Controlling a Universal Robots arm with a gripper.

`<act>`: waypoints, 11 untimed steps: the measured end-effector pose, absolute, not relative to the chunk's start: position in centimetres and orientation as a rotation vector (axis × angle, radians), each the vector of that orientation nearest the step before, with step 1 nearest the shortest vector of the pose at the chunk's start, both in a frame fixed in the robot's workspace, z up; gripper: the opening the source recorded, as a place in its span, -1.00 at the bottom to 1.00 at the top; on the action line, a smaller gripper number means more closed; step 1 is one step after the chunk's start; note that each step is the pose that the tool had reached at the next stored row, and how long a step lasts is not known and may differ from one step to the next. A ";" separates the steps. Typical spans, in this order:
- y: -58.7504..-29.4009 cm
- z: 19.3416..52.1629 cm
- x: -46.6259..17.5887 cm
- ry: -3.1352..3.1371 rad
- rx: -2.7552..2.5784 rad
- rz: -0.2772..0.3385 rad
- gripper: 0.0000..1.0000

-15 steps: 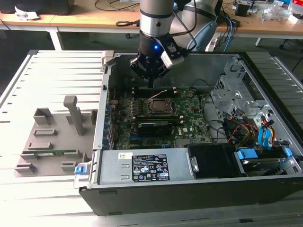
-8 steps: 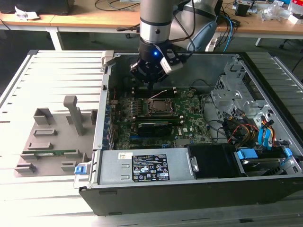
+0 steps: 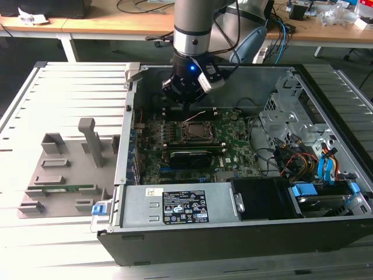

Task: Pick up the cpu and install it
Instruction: 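Install the first cpu locking lever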

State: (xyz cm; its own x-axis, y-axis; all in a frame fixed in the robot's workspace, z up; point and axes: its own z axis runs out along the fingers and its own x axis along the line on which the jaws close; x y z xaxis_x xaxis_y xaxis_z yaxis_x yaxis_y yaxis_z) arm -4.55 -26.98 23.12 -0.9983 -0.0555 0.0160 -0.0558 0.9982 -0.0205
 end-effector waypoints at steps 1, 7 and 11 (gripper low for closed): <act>-26.9 22.7 -4.3 -3.124 0.089 0.037 -0.79; -26.8 21.9 -3.3 -3.123 0.096 0.043 -0.79; -26.8 21.6 -2.4 -3.122 0.099 0.047 -0.79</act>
State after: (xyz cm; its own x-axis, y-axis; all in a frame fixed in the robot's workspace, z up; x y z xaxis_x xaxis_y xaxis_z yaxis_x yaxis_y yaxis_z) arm -2.44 -26.82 21.59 -0.9978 -0.0631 0.0191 -0.0636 0.9975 -0.0293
